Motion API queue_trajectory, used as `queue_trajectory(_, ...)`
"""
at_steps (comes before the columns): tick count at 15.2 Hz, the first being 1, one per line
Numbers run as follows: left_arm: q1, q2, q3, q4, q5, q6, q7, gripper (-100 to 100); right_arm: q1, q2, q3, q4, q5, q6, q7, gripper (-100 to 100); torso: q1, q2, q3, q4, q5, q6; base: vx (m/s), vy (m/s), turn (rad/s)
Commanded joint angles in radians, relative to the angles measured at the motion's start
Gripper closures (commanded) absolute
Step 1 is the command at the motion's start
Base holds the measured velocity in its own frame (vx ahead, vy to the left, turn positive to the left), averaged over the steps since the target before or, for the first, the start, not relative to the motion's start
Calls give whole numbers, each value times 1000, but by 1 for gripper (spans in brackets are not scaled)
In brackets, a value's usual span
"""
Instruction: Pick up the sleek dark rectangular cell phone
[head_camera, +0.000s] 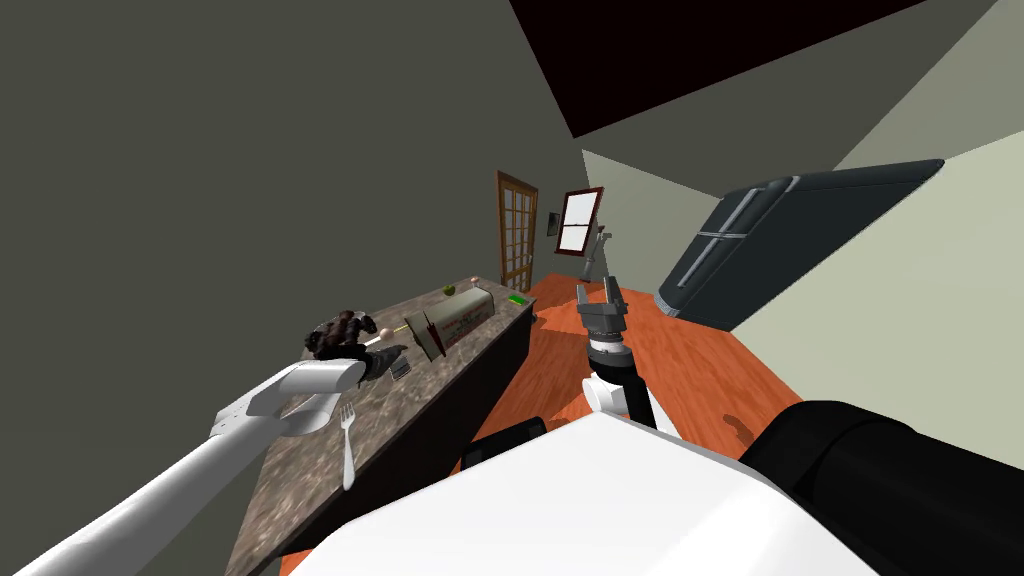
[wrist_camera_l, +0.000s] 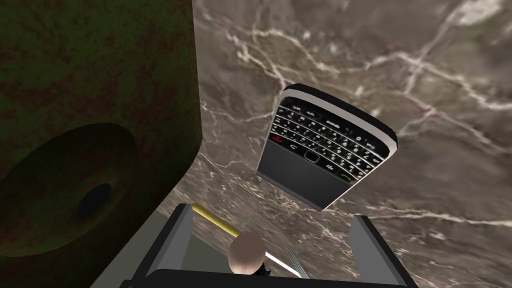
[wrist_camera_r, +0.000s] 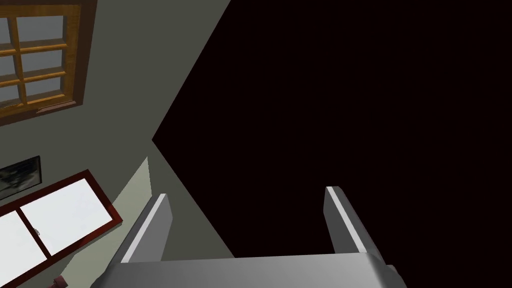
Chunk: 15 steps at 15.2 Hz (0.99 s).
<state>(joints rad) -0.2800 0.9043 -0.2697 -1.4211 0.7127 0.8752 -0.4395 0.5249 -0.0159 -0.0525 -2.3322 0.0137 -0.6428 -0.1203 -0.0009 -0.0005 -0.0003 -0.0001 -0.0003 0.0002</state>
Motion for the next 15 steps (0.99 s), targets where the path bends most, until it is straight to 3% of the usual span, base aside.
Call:
queue_trajectory(1, -17, 12, -10, 21, 16, 50, -14, -100, 0, 0, 0, 0, 0, 0, 0, 0, 0, 0, 0, 0, 0, 0, 5, -6, -133)
queue_trajectory(2, -17, 12, -10, 21, 16, 54, -14, -100, 0, 0, 0, 0, 0, 0, 0, 0, 0, 0, 0, 0, 0, 0, 4, -2, -51)
queue_trajectory(5, -66, 43, -37, 84, 67, 130, -50, -100, 0, 0, 0, 0, 0, 0, 0, 0, 0, 0, 0, 0, 0, 0, 6, -8, -136)
queue_trajectory(10, -88, 56, -50, 114, 91, 204, -67, -100, 0, 0, 0, 0, 0, 0, 0, 0, 0, 0, 0, 0, 0, 0, 6, -6, -83)
queue_trajectory(15, -141, 86, -85, 191, 152, 316, -110, -100, 0, 0, 0, 0, 0, 0, 0, 0, 0, 0, 0, 0, 0, 0, 7, -7, -114)
